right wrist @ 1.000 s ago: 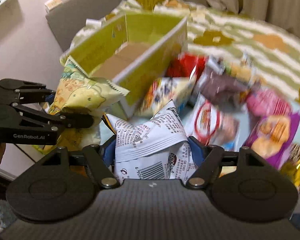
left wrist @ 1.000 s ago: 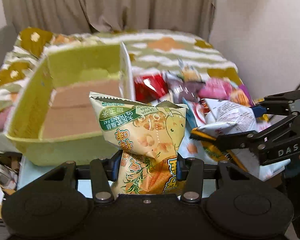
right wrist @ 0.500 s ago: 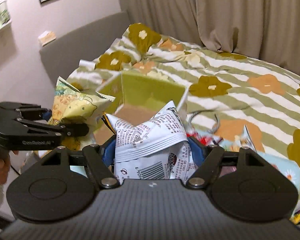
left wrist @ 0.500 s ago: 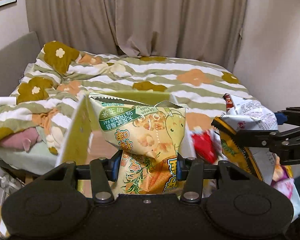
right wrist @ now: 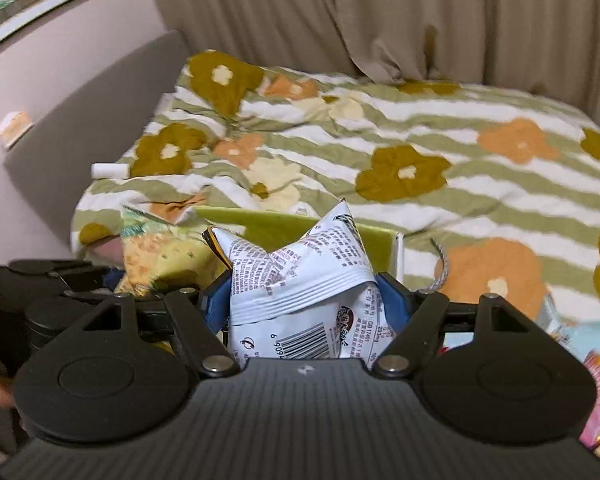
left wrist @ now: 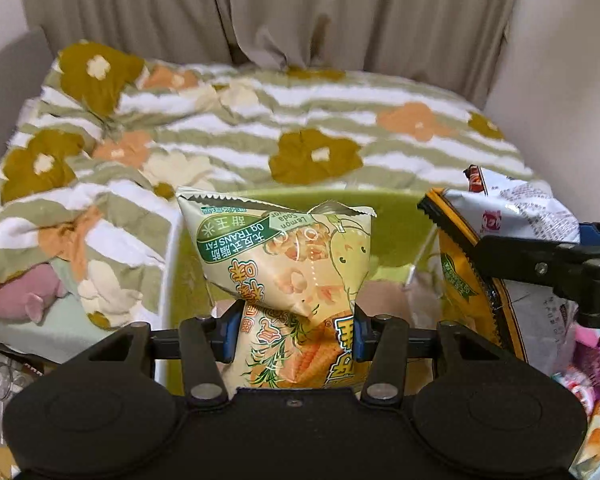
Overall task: Organize snacks
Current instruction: 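Open both tools to drop the bags into the cardboard box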
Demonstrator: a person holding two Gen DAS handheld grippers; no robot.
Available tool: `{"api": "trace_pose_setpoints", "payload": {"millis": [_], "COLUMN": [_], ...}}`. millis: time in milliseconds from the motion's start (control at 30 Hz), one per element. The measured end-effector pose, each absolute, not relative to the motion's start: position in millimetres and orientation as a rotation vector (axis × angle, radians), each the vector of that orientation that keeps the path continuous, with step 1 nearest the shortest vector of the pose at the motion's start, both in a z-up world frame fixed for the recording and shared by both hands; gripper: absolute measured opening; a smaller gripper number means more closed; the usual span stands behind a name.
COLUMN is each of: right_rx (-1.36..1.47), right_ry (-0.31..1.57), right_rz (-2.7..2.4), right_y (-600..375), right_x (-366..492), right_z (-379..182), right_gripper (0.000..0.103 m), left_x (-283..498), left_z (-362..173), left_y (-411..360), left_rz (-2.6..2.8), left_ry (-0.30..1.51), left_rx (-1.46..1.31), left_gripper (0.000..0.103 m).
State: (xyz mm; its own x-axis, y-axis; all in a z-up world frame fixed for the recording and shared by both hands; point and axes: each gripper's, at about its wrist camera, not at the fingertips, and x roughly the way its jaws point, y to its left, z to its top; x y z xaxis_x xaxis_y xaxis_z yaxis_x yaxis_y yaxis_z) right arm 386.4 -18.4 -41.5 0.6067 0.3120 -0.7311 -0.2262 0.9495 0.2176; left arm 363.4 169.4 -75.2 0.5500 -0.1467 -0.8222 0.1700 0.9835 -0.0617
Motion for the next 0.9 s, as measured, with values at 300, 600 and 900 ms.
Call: {"api": "trace_pose_setpoints", "payload": {"millis": [300,600,900], "right_rx": [0.11,0.103,0.082], "right_ry": [0.909,0.888,0.904], "right_rz": [0.228,0.286,0.322], "right_y": [-9,-6,7], "right_x": [397,398,424], "right_z": [-71,-68,-82], "right_gripper": [0.09,0.092,0.096], "left_x": [367,333,320], "left_z": [-89,-69,-56], "left_y": [181,185,186], "left_rz": [-0.179,-0.079,-0.037], "left_ry": [0.947,0.873,0.832], "left_rx": [0.055,0.052,0.037], "left_gripper": [0.103,0.103,0.103]}}
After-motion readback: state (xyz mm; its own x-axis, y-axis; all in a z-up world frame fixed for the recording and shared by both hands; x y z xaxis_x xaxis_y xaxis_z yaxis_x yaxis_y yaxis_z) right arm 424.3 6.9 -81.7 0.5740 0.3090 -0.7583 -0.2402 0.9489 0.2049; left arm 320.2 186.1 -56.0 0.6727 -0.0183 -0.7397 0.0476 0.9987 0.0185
